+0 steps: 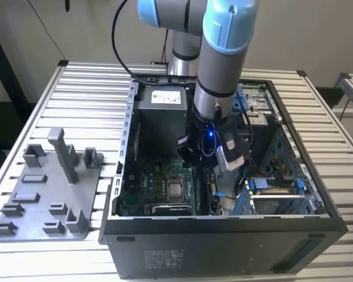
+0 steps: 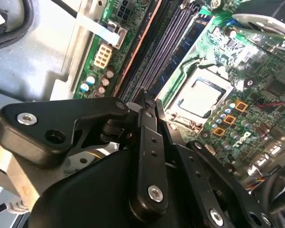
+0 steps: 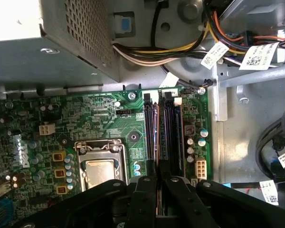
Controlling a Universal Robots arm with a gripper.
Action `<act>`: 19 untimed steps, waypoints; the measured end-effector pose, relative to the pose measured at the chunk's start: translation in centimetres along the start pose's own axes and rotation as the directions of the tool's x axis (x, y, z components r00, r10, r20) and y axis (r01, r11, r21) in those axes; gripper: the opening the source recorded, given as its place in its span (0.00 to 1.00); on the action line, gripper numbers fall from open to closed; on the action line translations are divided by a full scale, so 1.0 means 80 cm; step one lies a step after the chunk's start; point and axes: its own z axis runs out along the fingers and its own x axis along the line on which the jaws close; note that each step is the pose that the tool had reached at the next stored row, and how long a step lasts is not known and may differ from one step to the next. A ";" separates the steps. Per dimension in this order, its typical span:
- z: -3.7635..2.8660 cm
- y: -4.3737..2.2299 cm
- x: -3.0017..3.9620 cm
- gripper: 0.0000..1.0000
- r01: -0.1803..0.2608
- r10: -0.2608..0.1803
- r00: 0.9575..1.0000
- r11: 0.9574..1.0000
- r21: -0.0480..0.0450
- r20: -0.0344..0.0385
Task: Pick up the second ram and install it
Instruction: 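Insert the second ram into the second slot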
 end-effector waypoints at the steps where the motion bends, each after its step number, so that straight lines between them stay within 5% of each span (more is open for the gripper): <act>1: 0.0005 -0.0002 0.0000 0.14 0.000 0.000 1.000 1.000 0.000 0.000; 19: 0.0081 -0.0023 -0.0001 0.14 0.000 0.000 1.000 1.000 0.000 -0.001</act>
